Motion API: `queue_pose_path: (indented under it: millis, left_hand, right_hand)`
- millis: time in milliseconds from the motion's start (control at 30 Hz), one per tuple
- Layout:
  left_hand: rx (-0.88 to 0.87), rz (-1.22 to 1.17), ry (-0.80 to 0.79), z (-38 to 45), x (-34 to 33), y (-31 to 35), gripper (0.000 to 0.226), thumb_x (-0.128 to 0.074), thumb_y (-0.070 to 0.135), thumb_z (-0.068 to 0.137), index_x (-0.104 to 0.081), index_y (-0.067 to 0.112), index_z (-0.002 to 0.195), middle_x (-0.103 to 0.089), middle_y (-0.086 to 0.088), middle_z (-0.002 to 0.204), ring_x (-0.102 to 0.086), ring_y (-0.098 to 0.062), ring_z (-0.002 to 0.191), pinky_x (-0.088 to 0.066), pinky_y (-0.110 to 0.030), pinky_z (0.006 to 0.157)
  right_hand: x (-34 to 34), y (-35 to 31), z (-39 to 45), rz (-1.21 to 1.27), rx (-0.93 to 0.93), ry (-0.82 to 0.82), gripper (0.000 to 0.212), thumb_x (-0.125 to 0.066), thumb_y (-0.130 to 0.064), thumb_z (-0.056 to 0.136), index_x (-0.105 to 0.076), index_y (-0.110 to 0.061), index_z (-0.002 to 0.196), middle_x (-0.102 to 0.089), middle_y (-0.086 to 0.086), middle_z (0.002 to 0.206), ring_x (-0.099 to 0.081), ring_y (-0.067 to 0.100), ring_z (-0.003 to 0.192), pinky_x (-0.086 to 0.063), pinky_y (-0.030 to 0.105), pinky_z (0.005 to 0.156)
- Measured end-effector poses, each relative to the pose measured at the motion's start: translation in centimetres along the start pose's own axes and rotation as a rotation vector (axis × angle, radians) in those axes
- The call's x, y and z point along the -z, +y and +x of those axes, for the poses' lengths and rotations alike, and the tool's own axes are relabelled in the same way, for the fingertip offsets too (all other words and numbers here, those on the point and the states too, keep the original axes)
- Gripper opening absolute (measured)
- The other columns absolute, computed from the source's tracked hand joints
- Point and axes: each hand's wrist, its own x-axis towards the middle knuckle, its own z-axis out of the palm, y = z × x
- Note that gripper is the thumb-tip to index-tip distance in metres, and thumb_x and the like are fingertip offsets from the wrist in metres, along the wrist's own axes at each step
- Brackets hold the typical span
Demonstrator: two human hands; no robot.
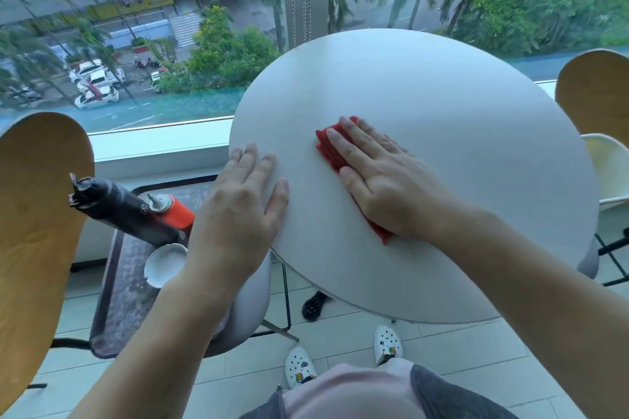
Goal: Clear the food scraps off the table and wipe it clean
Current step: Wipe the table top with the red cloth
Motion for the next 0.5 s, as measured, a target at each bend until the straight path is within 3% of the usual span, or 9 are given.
queue_pose_path:
  millis: [167, 333, 500]
  left_hand:
    - [-0.029, 0.013, -0.041, 0.1, 0.8, -0.1, 0.054, -0.052, 0.04, 0.102, -0.047, 0.017, 0.15, -0.035, -0.007, 0.162, -0.026, -0.018, 0.152, -0.013, -0.023, 0.12]
    - [-0.043, -0.021, 0.004, 0.0, 1.6, -0.7, 0.045, -0.055, 0.039, 0.101, -0.062, 0.014, 0.137, -0.052, -0.007, 0.15, -0.044, -0.021, 0.141, -0.029, -0.029, 0.117]
    - [-0.069, -0.054, 0.035, -1.0, 1.7, -1.0, 0.039, -0.055, 0.036, 0.101, -0.066, 0.015, 0.132, -0.057, -0.004, 0.145, -0.048, -0.02, 0.137, -0.036, -0.034, 0.115]
  right_hand:
    - [-1.4, -2.7, 0.0, 0.028, -0.032, 0.04, 0.061, -0.024, -0.043, 0.105, -0.002, -0.033, 0.161, 0.008, -0.008, 0.169, 0.011, 0.007, 0.154, 0.003, 0.032, 0.126]
    - [-2.9, -5.7, -3.2, 0.04, 0.034, 0.074, 0.06, -0.026, -0.044, 0.106, -0.004, -0.036, 0.161, 0.006, -0.011, 0.168, 0.009, 0.006, 0.154, 0.003, 0.03, 0.125]
    - [-3.3, -5.6, -6.8, -0.002, 0.076, 0.058, 0.058, -0.024, -0.045, 0.105, -0.004, -0.04, 0.16, 0.005, -0.014, 0.168, 0.011, 0.002, 0.153, 0.003, 0.026, 0.124]
